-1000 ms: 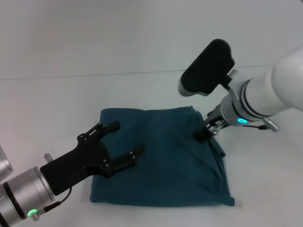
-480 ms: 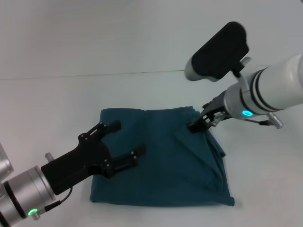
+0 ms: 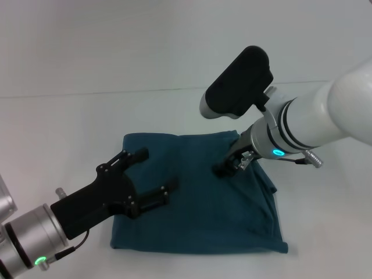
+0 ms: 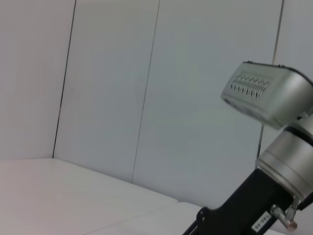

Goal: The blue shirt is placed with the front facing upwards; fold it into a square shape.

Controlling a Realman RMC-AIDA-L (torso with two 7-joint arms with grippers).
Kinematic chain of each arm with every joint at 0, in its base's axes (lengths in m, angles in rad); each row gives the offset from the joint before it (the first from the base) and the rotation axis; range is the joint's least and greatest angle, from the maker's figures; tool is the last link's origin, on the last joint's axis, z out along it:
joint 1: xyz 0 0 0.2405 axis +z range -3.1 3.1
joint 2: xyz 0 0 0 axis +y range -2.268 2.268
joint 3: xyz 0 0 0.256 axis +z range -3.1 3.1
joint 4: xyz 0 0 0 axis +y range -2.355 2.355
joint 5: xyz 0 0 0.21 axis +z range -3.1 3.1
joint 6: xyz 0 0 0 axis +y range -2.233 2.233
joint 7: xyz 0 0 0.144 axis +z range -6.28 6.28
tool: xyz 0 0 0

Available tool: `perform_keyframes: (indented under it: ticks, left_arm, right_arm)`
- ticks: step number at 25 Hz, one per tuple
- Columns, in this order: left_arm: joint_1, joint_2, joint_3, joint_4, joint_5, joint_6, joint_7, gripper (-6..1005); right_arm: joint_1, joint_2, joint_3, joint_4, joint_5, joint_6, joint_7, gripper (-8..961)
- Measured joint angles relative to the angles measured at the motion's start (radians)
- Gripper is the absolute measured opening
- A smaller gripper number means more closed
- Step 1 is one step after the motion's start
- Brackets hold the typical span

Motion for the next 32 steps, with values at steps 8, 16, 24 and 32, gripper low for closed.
perform_keyframes:
  ticks: [8,16,24,32]
  left_arm:
    - [-0.003,0.0,-0.001,0.0,0.0,0.0,0.0,928]
    - [-0.005,0.0,-0.001,0.0,0.0,-0.001,0.0,928]
    - [-0.006,0.0,-0.001,0.0,0.0,-0.006,0.0,928]
    - [-0.005,0.0,-0.001,0.0,0.0,-0.001,0.0,927]
  right_arm:
    - [0.019,0.001,-0.03,0.047,0.0,0.029,0.021,664]
    - [0.033,0.001,-0.037,0.091,-0.065,0.036,0.065,665]
    - [0.012,-0.006,-0.019,0.075,-0.119,0.01,0.106,666]
    - [-0.039,-0.011,0.064,-0.005,-0.14,-0.026,0.117,667]
